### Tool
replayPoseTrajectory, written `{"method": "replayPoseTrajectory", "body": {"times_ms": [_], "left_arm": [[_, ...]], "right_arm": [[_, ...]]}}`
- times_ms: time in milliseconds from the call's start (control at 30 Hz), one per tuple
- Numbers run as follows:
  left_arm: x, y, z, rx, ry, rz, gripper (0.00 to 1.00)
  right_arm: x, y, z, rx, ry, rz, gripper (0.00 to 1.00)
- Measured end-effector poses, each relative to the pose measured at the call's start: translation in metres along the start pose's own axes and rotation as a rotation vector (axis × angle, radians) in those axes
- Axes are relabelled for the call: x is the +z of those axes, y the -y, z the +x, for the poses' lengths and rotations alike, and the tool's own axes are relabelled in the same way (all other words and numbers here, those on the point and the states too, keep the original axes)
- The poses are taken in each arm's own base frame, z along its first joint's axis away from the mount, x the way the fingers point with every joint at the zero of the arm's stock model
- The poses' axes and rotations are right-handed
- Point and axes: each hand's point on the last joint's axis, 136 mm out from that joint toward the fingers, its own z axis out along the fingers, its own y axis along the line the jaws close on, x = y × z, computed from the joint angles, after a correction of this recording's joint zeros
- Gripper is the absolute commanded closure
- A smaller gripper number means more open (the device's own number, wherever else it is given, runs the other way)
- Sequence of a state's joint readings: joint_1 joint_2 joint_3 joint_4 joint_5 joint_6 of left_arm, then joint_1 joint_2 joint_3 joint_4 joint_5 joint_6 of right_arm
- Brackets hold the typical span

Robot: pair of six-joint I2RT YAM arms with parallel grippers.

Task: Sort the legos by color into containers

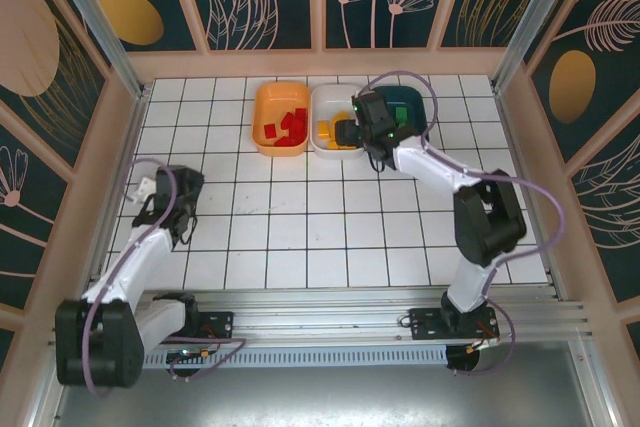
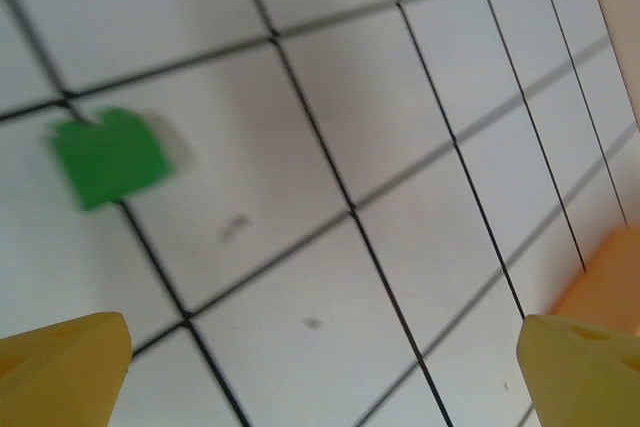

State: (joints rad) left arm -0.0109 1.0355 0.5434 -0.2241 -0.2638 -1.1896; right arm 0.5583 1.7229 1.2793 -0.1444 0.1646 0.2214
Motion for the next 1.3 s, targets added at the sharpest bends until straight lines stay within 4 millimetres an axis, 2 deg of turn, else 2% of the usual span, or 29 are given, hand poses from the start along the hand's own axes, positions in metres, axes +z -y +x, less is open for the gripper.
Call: {"method": "replayPoseTrajectory", "body": {"times_ms": [100, 167, 300, 367, 433, 500, 667, 800, 967, 1133, 1300], "left_arm": [[-0.004, -0.01, -0.014, -0.072, -0.006, -0.007, 0.01], [-0.001, -0.017, -0.02, -0.112, -0.024, -0.02, 0.01], [0.012, -0.038, -0.017, -0.17, -0.098, -0.088, 0.02], [0.017, -0.045, -0.016, -0.185, -0.129, -0.124, 0.03], [0.018, -0.047, -0.019, -0.197, -0.141, -0.147, 0.03], [0.02, -0.046, -0.022, -0.211, -0.151, -0.157, 0.04], [0.033, -0.045, -0.025, -0.229, -0.185, -0.2, 0.06], [0.047, -0.05, -0.017, -0.245, -0.24, -0.241, 0.17], [0.054, -0.056, -0.013, -0.257, -0.253, -0.277, 0.26], [0.057, -0.063, -0.019, -0.265, -0.229, -0.303, 0.27], [0.07, -0.078, -0.02, -0.274, -0.244, -0.351, 0.29]], "right_arm": [[-0.028, -0.02, 0.014, 0.005, 0.043, -0.061, 0.28], [-0.039, -0.023, 0.035, 0.025, 0.045, -0.081, 0.28], [-0.048, -0.013, 0.093, 0.049, -0.008, -0.075, 0.27], [-0.052, -0.006, 0.113, 0.057, -0.025, -0.066, 0.26], [-0.057, 0.003, 0.124, 0.067, -0.022, -0.054, 0.26], [-0.064, 0.009, 0.124, 0.077, -0.002, -0.051, 0.25], [-0.073, 0.02, 0.106, 0.117, 0.072, -0.053, 0.26], [-0.072, 0.027, 0.103, 0.133, 0.082, -0.045, 0.26], [-0.072, 0.027, 0.103, 0.134, 0.084, -0.051, 0.27], [-0.072, 0.026, 0.103, 0.134, 0.084, -0.054, 0.27], [-0.072, 0.026, 0.103, 0.134, 0.084, -0.054, 0.27]]}}
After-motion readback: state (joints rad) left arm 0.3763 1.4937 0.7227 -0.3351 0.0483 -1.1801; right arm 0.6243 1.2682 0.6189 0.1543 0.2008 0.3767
